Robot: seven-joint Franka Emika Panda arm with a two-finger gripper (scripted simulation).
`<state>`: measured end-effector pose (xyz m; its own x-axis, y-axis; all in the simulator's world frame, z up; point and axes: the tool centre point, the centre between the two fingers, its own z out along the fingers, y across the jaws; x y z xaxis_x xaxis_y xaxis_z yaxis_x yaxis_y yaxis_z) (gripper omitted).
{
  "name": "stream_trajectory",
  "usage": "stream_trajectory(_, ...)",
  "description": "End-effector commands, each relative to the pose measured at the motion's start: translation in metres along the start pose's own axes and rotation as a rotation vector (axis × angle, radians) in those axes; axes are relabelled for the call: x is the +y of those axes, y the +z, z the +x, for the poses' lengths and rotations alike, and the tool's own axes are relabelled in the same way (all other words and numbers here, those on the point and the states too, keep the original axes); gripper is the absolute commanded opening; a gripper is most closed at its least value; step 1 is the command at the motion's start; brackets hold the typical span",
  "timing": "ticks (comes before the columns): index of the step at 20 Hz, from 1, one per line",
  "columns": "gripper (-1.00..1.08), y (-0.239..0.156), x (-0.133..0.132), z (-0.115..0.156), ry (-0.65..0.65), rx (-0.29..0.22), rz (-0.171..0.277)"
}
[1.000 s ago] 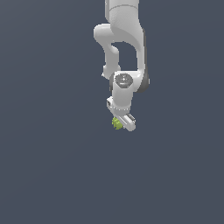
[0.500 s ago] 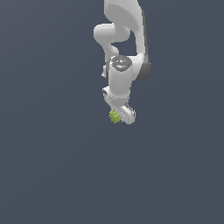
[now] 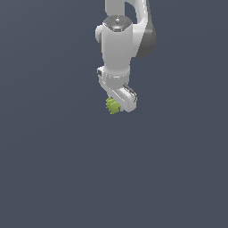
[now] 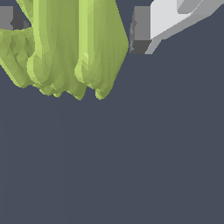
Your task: Pick up the object and move it to a goal position.
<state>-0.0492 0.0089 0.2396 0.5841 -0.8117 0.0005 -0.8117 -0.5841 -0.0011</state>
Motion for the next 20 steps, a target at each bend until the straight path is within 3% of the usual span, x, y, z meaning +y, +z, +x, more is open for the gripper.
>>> stream_trajectory(1, -1.00, -0.027, 0.002, 0.005, 0.000, 0.000, -0.001)
stream_trajectory(11, -1.00, -0.117, 0.007, 0.023, 0.000, 0.000, -0.001)
stream_trajectory(20, -1.00, -0.155, 0.006, 0.032, -0.001, 0.000, -0.001)
